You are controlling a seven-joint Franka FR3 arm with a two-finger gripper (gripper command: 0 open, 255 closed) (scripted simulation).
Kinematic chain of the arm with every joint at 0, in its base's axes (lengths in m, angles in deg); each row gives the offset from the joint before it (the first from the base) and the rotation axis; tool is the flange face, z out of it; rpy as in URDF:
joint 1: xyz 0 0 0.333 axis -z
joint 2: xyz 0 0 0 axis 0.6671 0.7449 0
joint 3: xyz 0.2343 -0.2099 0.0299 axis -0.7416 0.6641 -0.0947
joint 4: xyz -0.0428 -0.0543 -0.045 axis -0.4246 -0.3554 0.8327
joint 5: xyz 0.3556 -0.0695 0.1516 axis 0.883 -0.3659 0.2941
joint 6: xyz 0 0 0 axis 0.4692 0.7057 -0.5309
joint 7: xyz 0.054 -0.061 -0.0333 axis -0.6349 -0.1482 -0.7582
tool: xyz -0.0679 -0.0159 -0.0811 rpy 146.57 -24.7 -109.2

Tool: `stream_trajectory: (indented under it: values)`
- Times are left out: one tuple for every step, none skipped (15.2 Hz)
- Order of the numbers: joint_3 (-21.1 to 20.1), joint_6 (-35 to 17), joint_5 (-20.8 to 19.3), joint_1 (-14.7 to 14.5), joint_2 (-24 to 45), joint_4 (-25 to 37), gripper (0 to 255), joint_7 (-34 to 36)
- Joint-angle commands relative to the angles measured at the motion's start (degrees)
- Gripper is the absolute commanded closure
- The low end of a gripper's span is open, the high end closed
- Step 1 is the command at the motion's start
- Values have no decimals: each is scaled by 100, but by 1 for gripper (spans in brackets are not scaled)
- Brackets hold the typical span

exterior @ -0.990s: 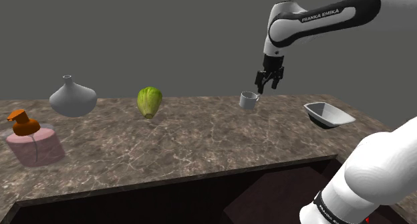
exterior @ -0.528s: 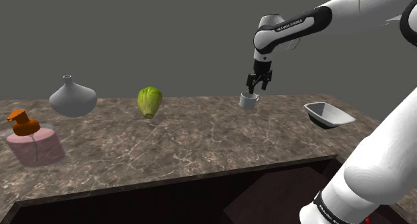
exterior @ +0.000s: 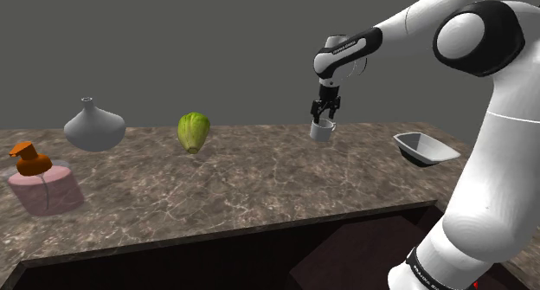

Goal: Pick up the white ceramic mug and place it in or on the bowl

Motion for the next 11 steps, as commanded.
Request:
stream_trajectory:
  values:
    - [-15,-11,174,92,528,506,0,-157]
    - [-28,-4,248,148,763,745,0,-231]
    - [-45,13,318,209,1000,996,0,-299]
    - [-64,39,386,271,1239,1258,0,-363]
    - [-69,40,386,277,1247,1268,0,-364]
    - [-73,-25,393,282,1276,1231,0,-369]
    - [-77,-91,401,286,1305,1194,0,-374]
    - [-81,-155,410,291,1336,1160,0,-379]
    - [-85,-218,418,296,1370,1130,0,-385]
    - [-89,-281,427,300,1403,1099,0,-390]
    - [-93,-344,436,305,1437,1069,0,-396]
